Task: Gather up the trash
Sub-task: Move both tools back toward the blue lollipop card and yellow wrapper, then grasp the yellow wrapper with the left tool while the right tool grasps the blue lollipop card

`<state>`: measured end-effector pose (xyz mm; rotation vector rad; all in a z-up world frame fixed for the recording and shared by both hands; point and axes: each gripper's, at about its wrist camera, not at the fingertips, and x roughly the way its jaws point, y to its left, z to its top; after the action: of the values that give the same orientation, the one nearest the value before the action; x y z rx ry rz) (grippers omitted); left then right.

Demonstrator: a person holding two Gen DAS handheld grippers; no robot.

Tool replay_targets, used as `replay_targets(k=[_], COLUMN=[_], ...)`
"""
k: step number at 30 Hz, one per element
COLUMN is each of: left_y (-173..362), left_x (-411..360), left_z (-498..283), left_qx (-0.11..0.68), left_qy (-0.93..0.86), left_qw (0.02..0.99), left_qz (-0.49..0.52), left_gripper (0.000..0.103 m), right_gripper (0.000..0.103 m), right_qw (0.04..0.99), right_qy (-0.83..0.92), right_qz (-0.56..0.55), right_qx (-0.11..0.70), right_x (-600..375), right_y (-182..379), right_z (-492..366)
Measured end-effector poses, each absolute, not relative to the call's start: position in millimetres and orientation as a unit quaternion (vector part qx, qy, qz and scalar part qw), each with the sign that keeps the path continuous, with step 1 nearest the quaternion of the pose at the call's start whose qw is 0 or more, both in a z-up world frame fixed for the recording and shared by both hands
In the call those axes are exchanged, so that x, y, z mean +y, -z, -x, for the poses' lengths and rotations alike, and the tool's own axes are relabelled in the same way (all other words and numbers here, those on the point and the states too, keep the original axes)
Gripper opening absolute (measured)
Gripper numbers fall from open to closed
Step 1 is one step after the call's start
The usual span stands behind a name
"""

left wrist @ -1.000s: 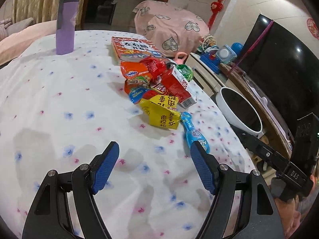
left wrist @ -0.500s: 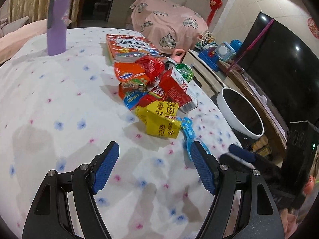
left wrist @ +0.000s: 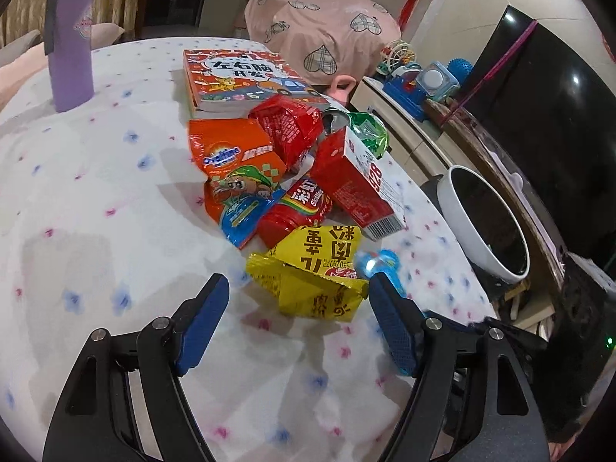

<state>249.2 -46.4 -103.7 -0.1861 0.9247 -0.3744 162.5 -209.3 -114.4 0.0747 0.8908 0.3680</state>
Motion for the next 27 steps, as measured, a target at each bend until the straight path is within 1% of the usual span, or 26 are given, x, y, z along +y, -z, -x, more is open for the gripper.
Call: replay_targets(k=[2,4,8,12,14,15,16,17,25,26,27], left_y=[105,109,111,106,103,101,100,99,94,94,95], left_x=[-48,-51,-57,-54,-54,-56,-57,-60,-69,-70,-70], left_z=[-251,-253,-249,-242,-236,-230,-228,-225,-200,-199,-198], left_qx=[0.442,0.448,0.444,0.438,0.436,0.435,0.438,0.439,0.434,0.434,0.434], left_qy=[0.182,0.192,0.195,0.199,0.202,0.206,0.211,0.216,0.227,0.226,0.225], left_qw=[0.874,0.869,0.872,0.872,0.873,0.872,0.87,0.867,0.869,0.869,0.869], left_qz=[0.087,0.085,0.072,0.085,0.088,0.087,0.088,0.089,0.075,0.074,0.072], left_gripper=[0.071,0.048,0.044,0.041,0.036,0.017,0.009,0.009,0.009,0.009,0.009], right_gripper=[0.04,0.04,0.039,0.038,0.038,0.034,0.013,0.015,0.015,0.016,0.02], right_qw=[0.886,0.888,0.892,0.894,0.896,0.897,0.897,0.898,0.897,0.893,0.889], right_qy=[-0.174,-0.167,-0.146,-0.139,-0.137,-0.137,-0.138,-0.141,-0.143,-0.152,-0.162], right_qz=[-0.037,-0.046,-0.073,-0.099,-0.103,-0.107,-0.109,-0.118,-0.121,-0.122,-0.131], right_qx=[0.428,0.426,0.42,0.414,0.41,0.407,0.405,0.401,0.401,0.405,0.408], right_x=[-216,-226,-251,-267,-270,-272,-273,-276,-283,-282,-282], right_y=[114,112,110,107,106,104,102,101,100,101,102], right_z=[-160,-155,-149,-145,-142,-140,-139,-137,-133,-134,-136])
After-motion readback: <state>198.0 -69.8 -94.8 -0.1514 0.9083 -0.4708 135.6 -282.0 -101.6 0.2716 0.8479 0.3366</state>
